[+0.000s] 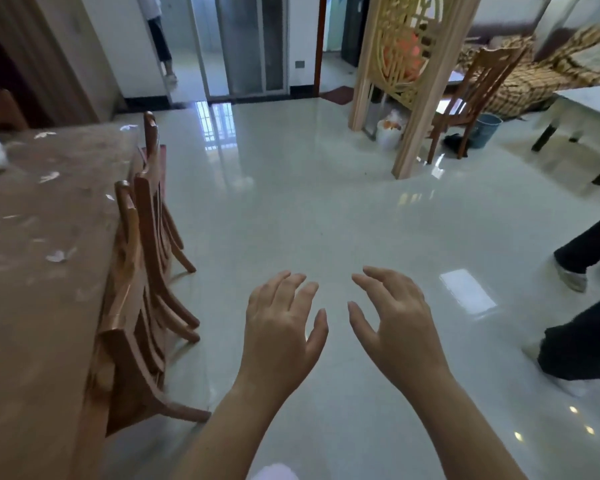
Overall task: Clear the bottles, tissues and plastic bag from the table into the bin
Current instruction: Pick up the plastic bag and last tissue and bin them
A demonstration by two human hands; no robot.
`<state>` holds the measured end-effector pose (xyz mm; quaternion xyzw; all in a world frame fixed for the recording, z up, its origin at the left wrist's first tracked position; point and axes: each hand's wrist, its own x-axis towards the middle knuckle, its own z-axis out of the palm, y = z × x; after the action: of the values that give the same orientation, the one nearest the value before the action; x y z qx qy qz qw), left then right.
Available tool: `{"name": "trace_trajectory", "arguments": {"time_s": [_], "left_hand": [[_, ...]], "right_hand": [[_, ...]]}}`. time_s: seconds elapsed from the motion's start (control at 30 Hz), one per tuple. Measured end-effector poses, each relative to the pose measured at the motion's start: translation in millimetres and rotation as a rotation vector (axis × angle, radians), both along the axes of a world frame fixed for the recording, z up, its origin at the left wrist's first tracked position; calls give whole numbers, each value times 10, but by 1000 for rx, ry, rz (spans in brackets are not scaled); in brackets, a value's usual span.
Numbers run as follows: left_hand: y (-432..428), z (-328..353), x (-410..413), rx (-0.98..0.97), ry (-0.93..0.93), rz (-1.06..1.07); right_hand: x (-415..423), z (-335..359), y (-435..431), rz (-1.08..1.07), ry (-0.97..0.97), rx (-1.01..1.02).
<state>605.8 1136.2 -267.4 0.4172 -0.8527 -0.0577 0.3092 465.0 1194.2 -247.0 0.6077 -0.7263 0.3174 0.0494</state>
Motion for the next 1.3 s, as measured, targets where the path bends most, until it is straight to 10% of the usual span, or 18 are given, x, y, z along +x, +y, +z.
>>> {"name": "trace_trajectory", "arguments": {"time_s": [1.3], "left_hand": [[-7012,117,-1050,-66,-21,421]], "right_hand": [[-1119,34,-7640,434,-8,-73]]}}
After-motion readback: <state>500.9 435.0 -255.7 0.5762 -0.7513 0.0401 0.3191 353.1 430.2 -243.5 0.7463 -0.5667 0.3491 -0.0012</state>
